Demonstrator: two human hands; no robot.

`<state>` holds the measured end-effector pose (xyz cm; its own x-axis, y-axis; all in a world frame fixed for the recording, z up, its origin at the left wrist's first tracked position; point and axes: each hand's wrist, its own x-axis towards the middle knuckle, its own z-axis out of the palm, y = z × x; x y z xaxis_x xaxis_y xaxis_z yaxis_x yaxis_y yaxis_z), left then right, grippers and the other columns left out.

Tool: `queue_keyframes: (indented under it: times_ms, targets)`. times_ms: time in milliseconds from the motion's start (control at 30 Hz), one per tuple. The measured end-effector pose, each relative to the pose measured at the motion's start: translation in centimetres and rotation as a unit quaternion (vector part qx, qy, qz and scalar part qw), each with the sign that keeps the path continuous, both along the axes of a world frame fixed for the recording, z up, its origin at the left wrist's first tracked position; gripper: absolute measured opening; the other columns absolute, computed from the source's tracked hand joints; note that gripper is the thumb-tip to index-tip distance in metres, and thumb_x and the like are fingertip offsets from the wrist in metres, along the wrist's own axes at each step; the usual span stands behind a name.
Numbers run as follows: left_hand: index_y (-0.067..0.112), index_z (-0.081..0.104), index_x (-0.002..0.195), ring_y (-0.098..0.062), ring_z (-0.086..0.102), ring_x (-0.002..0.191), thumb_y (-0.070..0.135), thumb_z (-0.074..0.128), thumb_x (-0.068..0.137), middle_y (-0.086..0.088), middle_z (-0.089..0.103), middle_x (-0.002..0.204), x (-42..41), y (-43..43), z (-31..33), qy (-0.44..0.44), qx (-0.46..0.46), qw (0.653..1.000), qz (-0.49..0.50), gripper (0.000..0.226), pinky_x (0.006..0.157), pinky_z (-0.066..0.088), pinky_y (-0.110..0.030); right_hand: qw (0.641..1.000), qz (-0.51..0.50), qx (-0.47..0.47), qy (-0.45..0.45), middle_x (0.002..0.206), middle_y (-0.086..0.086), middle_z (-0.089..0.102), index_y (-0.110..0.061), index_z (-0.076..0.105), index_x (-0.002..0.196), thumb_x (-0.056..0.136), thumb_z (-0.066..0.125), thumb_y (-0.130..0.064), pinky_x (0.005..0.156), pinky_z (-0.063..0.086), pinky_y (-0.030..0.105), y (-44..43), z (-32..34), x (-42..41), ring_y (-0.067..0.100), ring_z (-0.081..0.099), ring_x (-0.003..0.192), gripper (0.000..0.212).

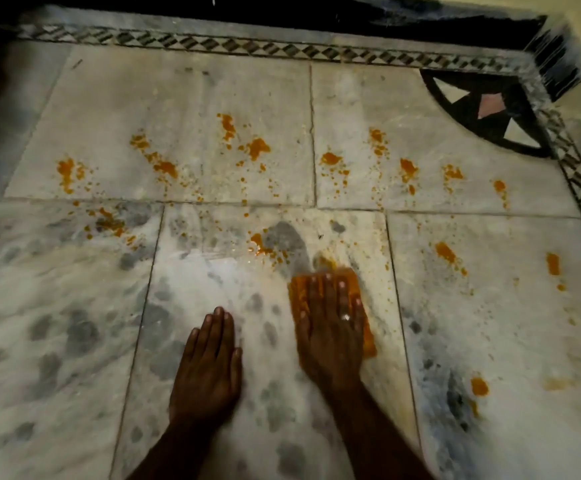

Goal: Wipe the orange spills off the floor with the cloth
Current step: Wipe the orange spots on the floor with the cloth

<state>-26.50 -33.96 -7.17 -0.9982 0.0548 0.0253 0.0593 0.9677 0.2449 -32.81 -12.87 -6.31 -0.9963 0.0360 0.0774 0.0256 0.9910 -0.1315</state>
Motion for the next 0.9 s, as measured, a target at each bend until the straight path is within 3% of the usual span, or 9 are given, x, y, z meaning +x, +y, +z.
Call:
queue_keyframes:
  times_ms: [133,233,333,433,567,667,733,900]
  targets:
    - [0.005,0.031,0.155,-0.025,0.028,0.151,0.033,0.03,0.101,-0.011,0.027,0.164,-0.2,0.1,0.3,-0.005,-0.008,1.0,0.007,0.06,0.121,0.024,-0.044,0.99,-0.129,-0.054,-0.025,0.167,0.015,0.027,-0.012,0.028,0.161,0.105,0.033,-0.034,0.12,0.027,0.061,-1.0,0.6,6.3,0.039,0.028,0.152,0.06]
    - [0.003,0.034,0.153,-0.026,0.032,0.15,0.033,0.03,0.102,-0.012,0.03,0.163,-0.2,-0.3,-0.2,-0.009,-0.002,1.0,0.01,0.059,0.119,0.029,-0.046,0.998,-0.017,-0.061,-0.017,0.163,0.014,0.036,-0.013,0.04,0.156,0.102,0.031,-0.036,0.12,0.027,0.061,-5.7,-0.1,7.9,0.039,0.035,0.149,0.06]
    - [-0.002,0.04,0.148,-0.031,0.04,0.145,0.032,0.023,0.105,-0.017,0.034,0.159,-0.1,-0.4,-0.7,0.006,-0.006,1.0,0.009,0.057,0.116,0.031,-0.046,0.987,0.146,-0.066,-0.009,0.165,0.008,0.033,-0.02,0.041,0.156,0.098,0.045,-0.039,0.12,0.023,0.06,-8.3,-0.6,4.7,0.033,0.03,0.153,0.061]
    - [0.002,0.034,0.152,-0.026,0.031,0.149,0.035,0.023,0.104,-0.012,0.029,0.162,-0.4,0.4,-0.3,-0.01,-0.007,0.999,0.045,0.059,0.12,0.025,-0.043,0.982,0.176,-0.063,0.006,0.165,0.005,0.028,-0.02,0.039,0.157,0.1,0.044,-0.036,0.12,0.027,0.059,-7.6,-0.1,-0.3,0.03,0.028,0.154,0.06]
    - [0.003,0.028,0.155,-0.026,0.024,0.152,0.038,0.028,0.101,-0.013,0.023,0.164,-1.7,2.0,0.1,-0.029,-0.011,0.995,0.094,0.065,0.123,0.014,-0.041,0.996,0.073,-0.047,0.018,0.166,0.008,0.025,-0.018,0.033,0.16,0.106,0.039,-0.035,0.124,0.021,0.057,-3.2,-0.2,-3.2,0.032,0.027,0.154,0.056]
    - [0.001,0.029,0.154,-0.028,0.025,0.151,0.041,0.02,0.103,-0.015,0.023,0.164,-2.3,2.1,0.2,-0.031,-0.02,0.995,0.088,0.065,0.123,0.013,-0.041,0.998,-0.047,-0.05,0.009,0.167,0.013,0.026,-0.015,0.028,0.161,0.105,0.037,-0.035,0.125,0.017,0.058,-0.5,-0.2,-0.4,0.035,0.026,0.154,0.06]
    - [0.001,0.029,0.155,-0.028,0.024,0.152,0.039,0.02,0.104,-0.015,0.023,0.164,-2.4,2.4,0.2,-0.022,-0.022,0.995,0.092,0.064,0.124,0.015,-0.043,0.997,-0.065,-0.051,0.006,0.167,0.015,0.026,-0.014,0.027,0.161,0.103,0.035,-0.034,0.124,0.019,0.059,-1.1,-0.4,2.8,0.037,0.026,0.154,0.062]
    - [-0.007,0.03,0.152,-0.038,0.028,0.149,0.025,0.032,0.097,-0.025,0.027,0.161,-2.1,2.4,-0.5,-0.012,-0.031,0.993,0.118,0.063,0.12,0.022,-0.053,0.984,0.165,-0.062,0.012,0.166,0.007,0.032,-0.025,0.035,0.159,0.101,0.043,-0.037,0.122,0.022,0.058,-7.1,-0.5,2.2,0.031,0.024,0.155,0.06]
